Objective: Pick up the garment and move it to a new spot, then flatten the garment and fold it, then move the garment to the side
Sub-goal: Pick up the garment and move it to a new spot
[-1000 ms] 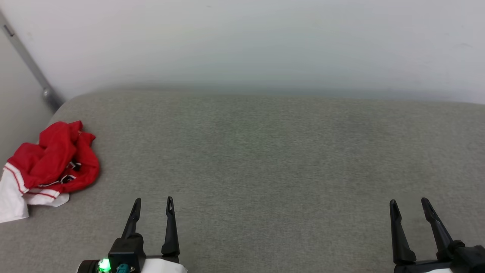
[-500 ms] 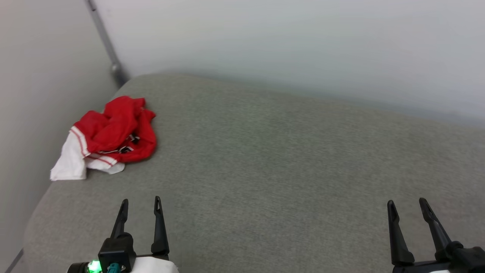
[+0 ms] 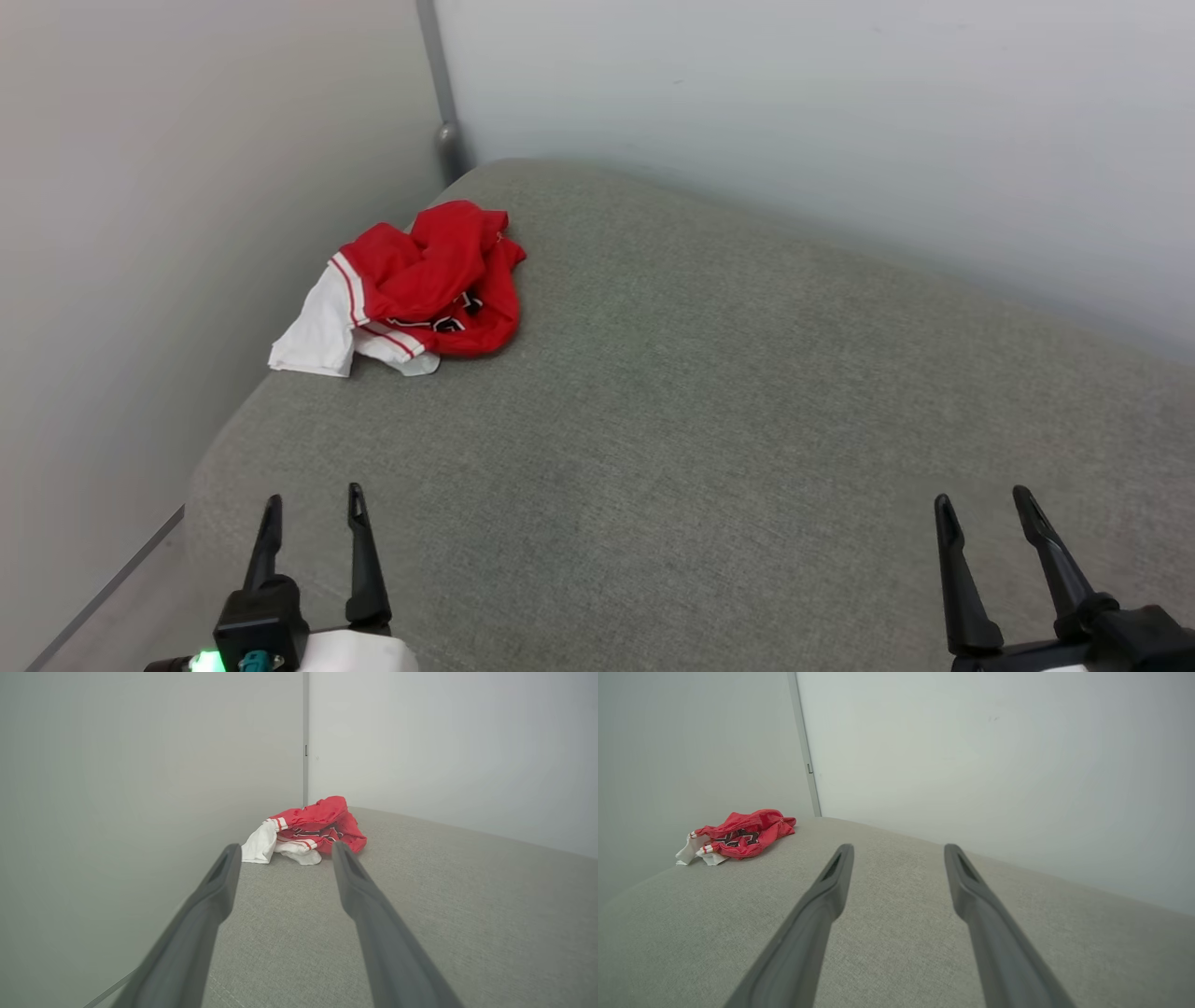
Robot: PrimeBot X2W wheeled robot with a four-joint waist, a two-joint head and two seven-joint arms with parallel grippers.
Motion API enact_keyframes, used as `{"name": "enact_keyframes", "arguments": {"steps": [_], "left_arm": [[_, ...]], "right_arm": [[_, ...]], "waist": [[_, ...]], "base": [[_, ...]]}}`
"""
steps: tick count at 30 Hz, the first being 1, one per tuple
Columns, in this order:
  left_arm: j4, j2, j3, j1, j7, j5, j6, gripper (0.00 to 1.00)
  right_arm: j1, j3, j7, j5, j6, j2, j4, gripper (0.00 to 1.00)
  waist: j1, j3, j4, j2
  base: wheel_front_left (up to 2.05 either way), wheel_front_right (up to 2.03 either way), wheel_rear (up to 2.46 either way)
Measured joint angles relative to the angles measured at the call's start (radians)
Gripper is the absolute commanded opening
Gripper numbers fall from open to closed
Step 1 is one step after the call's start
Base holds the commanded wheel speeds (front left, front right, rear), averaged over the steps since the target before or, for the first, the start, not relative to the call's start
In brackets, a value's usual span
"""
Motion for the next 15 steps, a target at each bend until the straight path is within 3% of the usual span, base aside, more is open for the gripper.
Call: {"name": "enact_keyframes", "arguments": {"steps": [10, 15], "left_arm": [[-0.014, 0.000, 0.016, 0.007, 0.000, -0.023, 0.019, 1.00], [0.027, 0.003, 0.053, -0.030, 0.000, -0.033, -0.022, 1.00]], "right_arm": [[-0.019, 0.020, 0.000, -0.013, 0.000, 0.000, 0.011, 1.00], [-0.017, 0.002, 0.000, -0.021, 0.000, 0.000, 0.009, 1.00]], "waist": [[0.0000, 0.023, 0.020, 0.0000], [0.0001, 0.026, 0.013, 0.0000]], "base": [[0.00, 0.00, 0.00], [0.00, 0.00, 0.00]]}}
